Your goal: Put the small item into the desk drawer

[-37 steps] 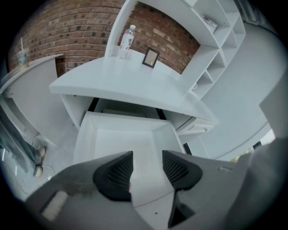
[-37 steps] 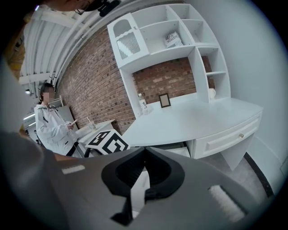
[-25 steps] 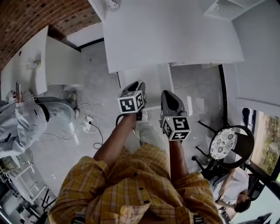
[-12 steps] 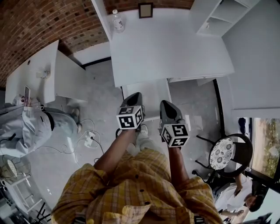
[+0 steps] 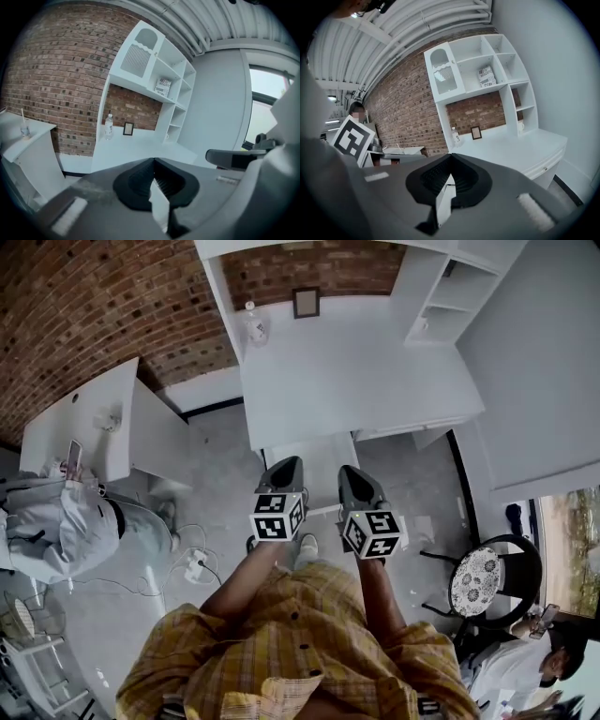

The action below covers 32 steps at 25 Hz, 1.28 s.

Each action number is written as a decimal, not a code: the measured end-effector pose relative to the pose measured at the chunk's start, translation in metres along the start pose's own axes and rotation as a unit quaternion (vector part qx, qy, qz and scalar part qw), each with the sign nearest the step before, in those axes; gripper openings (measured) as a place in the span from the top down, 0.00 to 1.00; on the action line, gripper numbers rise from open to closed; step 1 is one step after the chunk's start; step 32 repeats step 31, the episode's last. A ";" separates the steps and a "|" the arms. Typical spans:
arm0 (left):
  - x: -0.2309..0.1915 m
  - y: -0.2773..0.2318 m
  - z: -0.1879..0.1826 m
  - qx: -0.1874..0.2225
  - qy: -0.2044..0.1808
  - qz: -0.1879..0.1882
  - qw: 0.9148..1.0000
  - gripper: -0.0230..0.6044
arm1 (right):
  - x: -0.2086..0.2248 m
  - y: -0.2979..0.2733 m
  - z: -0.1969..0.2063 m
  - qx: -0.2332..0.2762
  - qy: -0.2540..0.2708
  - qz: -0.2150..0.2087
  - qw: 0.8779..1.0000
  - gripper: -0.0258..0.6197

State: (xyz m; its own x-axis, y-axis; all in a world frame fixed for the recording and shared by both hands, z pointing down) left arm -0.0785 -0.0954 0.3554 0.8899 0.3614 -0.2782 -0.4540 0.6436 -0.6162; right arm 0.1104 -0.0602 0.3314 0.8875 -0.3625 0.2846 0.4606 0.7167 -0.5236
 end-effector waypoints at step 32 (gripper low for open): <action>0.016 0.055 -0.015 0.081 -0.072 -0.007 0.994 0.96 | -0.006 0.014 -0.022 0.061 0.018 -0.013 0.998 0.97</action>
Point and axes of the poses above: the fingertips, and each gripper's own axes: y backward along the fingers, x to its right, z out of its underside, the point moved 10 cm from there along y, backward along the fingers, and after that the axes turned 15 degrees about -x, right-handed, at the moved point
